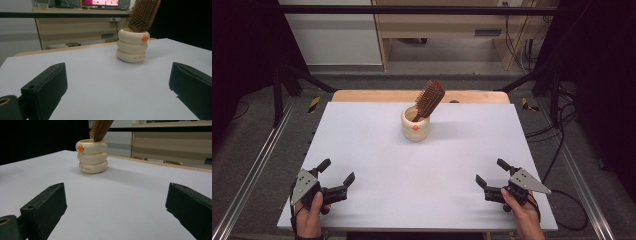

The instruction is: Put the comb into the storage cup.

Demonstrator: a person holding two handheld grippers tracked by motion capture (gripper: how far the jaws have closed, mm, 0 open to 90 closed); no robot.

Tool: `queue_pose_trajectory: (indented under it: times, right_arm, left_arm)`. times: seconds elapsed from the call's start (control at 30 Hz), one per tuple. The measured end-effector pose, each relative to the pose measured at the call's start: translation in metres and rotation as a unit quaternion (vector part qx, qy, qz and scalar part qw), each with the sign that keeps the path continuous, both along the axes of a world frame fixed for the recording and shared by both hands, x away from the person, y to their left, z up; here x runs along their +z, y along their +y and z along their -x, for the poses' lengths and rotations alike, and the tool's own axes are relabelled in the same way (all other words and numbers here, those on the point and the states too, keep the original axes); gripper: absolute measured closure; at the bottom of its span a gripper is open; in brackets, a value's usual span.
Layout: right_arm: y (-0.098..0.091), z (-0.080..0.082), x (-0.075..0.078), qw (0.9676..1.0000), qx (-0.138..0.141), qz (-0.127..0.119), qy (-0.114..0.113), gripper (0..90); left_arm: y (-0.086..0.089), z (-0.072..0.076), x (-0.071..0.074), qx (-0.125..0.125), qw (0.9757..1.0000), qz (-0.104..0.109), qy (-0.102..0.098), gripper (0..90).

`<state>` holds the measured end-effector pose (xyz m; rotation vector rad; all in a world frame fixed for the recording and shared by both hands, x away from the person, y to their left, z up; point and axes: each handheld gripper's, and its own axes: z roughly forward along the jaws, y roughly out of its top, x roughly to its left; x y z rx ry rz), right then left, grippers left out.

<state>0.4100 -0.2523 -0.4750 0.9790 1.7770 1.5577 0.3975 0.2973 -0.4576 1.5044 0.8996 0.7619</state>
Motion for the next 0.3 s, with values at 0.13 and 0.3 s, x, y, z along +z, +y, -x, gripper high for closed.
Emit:
queue_pose_trajectory:
  times: [0.13, 0.3]
  right_arm:
    - [0.002, -0.0017, -0.0004, 1.0, -0.002, 0.001, 0.001, 3.4]
    - [0.0064, -0.0031, -0.0003, 1.0, 0.001, 0.006, 0.002, 3.5]
  left_arm:
    - [0.0, -0.0001, -0.0001, 0.0, 1.0, 0.0, 0.0, 1.8]
    - [0.0003, -0.0003, -0.0001, 0.0, 1.0, -0.001, 0.0, 1.8]
